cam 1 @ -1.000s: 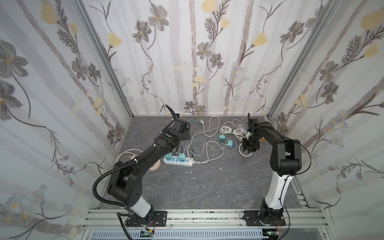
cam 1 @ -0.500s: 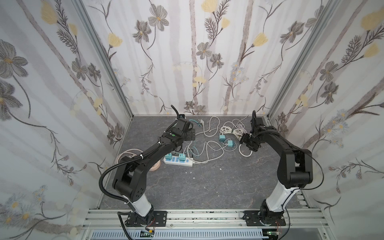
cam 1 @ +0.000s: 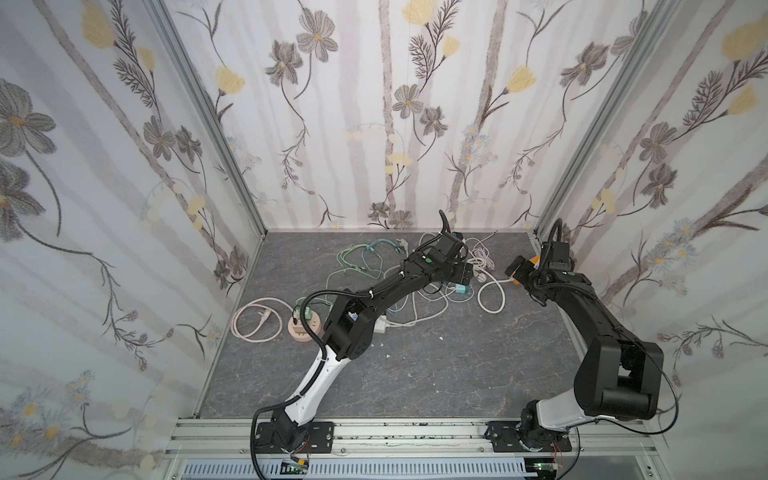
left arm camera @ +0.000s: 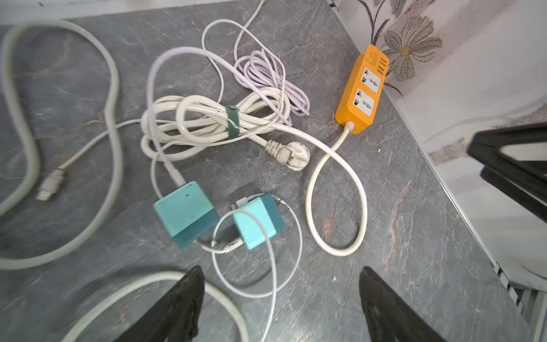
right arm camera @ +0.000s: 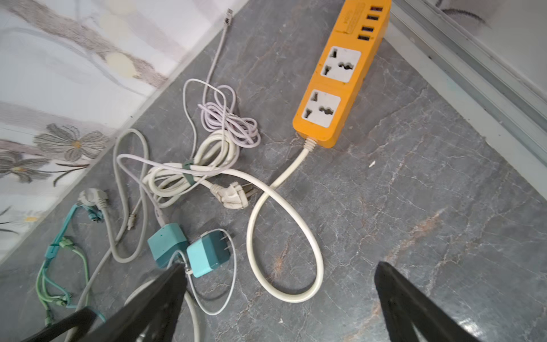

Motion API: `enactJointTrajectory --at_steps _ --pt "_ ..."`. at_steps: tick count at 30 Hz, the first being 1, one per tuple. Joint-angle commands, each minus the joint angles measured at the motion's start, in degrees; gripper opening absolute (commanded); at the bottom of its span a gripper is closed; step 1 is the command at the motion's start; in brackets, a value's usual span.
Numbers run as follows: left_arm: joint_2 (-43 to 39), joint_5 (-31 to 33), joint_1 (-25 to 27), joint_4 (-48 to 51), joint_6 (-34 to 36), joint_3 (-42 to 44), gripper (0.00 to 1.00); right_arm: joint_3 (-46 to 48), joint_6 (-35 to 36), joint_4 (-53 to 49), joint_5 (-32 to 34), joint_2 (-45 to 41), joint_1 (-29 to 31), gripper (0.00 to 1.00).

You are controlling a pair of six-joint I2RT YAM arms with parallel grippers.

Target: Insert the plug

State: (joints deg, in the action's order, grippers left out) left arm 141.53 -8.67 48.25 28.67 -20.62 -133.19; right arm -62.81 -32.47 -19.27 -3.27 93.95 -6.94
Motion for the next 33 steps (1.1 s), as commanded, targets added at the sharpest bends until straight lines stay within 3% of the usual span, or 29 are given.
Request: enactJointTrajectory --at_steps 1,4,6,9,11,15,22,27,33 --pt "7.8 -1.6 2.6 9.8 -7.3 -11.8 0.75 1.9 0.4 7.7 -1.6 -1.5 -0.1 0.99" --pt "13.8 -2.8 5.8 8.8 -10.5 -17.9 0.65 4.8 0.6 9.3 -2.6 -4.3 0.0 0.99" --pt "16.6 0.0 7.4 9.5 -9.9 -22.1 0.58 7.3 0.2 11.2 -4.4 -4.7 -0.1 0.99" --pt "17.1 4.5 7.7 7.1 -9.9 -20.7 0.52 8.8 -0.1 11.0 -7.7 -4.3 -0.1 0.99" --pt "18.3 4.3 7.7 5.7 -8.3 -19.5 0.52 11.8 0.0 11.4 -7.9 -5.3 -0.1 0.99" --pt "21.9 -11.1 7.3 -5.2 -8.2 -17.9 0.51 14.6 0.7 12.0 -7.1 -8.6 -0.2 0.99" --pt "23.1 -9.3 5.2 -11.0 -9.0 -22.8 0.44 16.9 1.6 10.5 -6.2 -13.3 -0.2 0.99" --pt "22.6 -9.1 5.3 -9.0 -7.0 -22.1 0.47 16.0 4.1 8.5 -5.1 -12.7 -0.3 0.99" --pt "23.3 -7.4 5.0 -8.6 -8.1 -19.6 0.48 13.9 3.0 7.9 -11.3 -6.1 -0.2 0.94"
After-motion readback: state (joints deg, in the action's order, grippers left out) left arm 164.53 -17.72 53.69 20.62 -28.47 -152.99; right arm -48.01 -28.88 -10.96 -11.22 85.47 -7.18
